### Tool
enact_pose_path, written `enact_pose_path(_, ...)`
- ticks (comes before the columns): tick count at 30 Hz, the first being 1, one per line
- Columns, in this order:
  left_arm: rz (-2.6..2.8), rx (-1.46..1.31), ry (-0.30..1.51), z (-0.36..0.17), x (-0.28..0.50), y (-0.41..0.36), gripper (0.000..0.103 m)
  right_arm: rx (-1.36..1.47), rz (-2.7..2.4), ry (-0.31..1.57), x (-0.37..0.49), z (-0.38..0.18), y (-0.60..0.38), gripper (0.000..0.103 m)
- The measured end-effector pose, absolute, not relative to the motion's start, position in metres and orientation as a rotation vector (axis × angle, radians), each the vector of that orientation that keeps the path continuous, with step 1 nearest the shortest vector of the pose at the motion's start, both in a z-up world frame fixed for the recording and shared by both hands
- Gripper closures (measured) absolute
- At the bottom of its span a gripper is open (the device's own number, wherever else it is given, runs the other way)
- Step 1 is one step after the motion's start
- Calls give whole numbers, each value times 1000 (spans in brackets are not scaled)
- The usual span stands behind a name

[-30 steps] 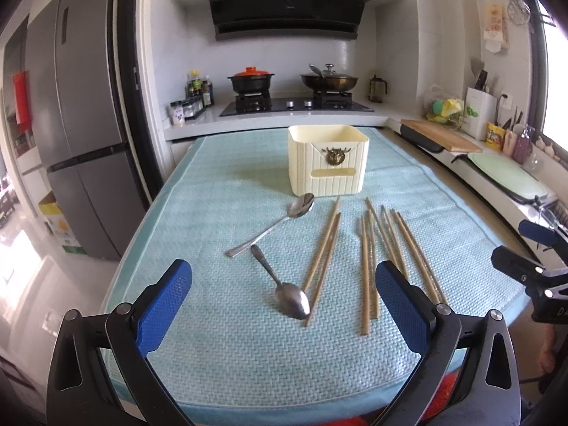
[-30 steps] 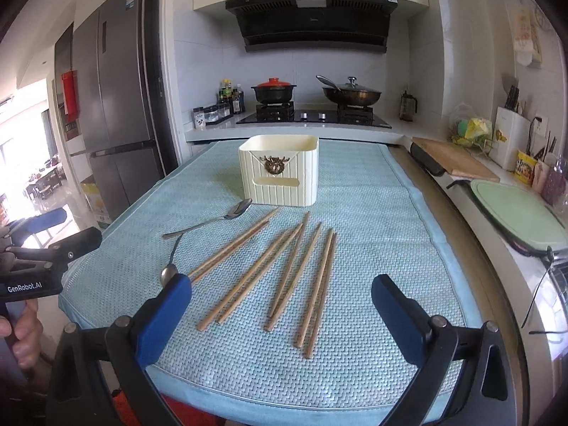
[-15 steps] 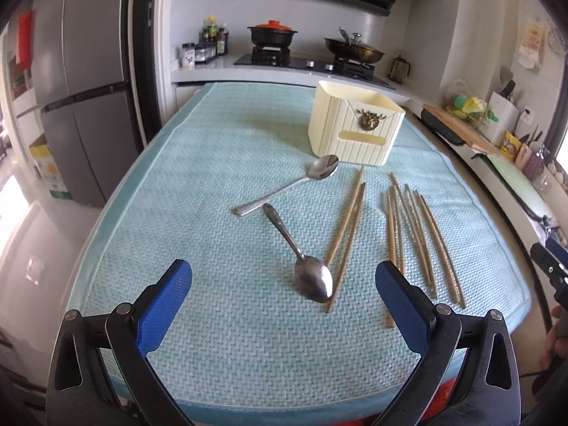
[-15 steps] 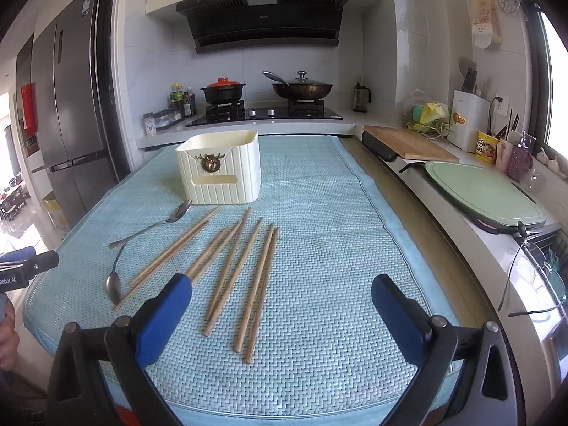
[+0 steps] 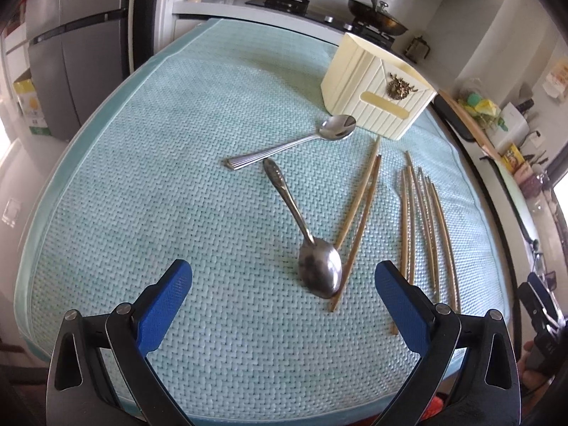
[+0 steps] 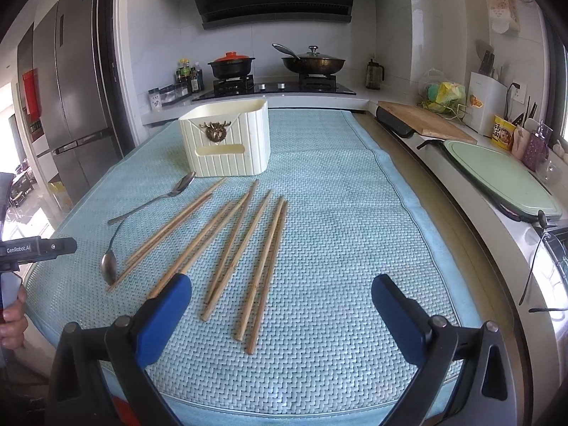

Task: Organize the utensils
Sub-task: 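Move the left tool toward the steel spoon lying by the chopsticks, then close the left tool on the steel spoon's handle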

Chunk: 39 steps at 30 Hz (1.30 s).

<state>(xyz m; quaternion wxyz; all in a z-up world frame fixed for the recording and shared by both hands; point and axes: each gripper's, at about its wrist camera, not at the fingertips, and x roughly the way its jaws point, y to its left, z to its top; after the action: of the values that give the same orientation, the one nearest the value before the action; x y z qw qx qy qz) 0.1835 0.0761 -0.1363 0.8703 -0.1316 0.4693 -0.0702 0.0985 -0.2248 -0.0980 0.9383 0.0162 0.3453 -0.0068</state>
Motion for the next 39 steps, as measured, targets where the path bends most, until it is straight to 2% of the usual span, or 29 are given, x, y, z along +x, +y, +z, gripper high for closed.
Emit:
enact_pose_path(12, -189, -247, 1036, -129, 261, 91, 1, 75, 22, 762, 109, -109, -230, 0)
enact_pose_path(23, -487, 216, 1063, -139, 356, -11, 1, 87, 35, 782, 111, -109, -228, 0)
enact_pose_path(39, -537, 285, 1145, -176, 432, -33, 2, 128, -1, 815, 106, -119, -248, 0)
